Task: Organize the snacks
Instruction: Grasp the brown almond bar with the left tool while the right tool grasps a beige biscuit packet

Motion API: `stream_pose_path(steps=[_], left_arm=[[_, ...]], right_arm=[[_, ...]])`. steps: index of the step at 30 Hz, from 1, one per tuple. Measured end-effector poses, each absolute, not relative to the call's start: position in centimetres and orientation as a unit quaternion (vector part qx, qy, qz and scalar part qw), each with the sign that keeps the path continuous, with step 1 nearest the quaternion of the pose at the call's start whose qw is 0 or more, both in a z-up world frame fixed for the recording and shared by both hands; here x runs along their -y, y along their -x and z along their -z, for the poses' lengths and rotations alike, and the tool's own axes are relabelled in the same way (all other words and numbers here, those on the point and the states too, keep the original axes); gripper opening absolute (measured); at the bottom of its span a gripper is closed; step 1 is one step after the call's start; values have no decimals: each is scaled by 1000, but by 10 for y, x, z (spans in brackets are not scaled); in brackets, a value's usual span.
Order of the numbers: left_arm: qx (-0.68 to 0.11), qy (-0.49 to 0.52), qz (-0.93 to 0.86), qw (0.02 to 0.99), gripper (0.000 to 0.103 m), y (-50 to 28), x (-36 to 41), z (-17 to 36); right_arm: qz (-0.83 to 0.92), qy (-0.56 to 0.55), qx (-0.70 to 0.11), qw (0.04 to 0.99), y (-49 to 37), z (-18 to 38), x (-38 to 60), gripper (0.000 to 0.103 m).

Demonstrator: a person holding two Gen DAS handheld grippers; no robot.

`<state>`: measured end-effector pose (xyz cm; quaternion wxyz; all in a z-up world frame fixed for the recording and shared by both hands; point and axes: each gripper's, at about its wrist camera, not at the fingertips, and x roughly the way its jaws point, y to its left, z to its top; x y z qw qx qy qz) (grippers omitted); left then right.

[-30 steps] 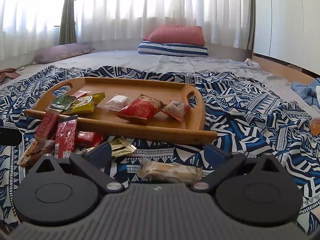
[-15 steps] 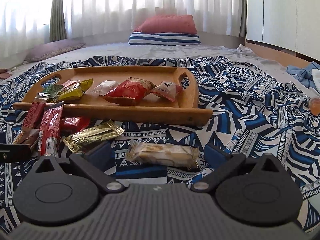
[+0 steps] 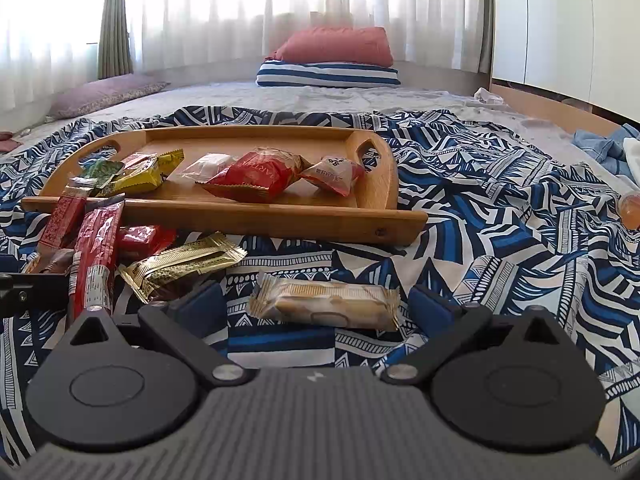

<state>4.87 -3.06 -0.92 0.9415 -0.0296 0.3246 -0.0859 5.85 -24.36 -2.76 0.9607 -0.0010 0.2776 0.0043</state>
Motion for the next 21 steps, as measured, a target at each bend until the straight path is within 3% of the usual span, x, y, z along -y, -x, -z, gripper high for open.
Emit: stream_pose_path(steps=[4, 21], left_arm=[[-324, 29, 85, 942, 66, -47, 30, 8], [-328, 39, 83, 940, 63, -44, 20, -1]], right_arm=[[-4, 3, -278, 961, -58, 28, 243, 103], [-3, 3, -278, 960, -58, 28, 243, 103]])
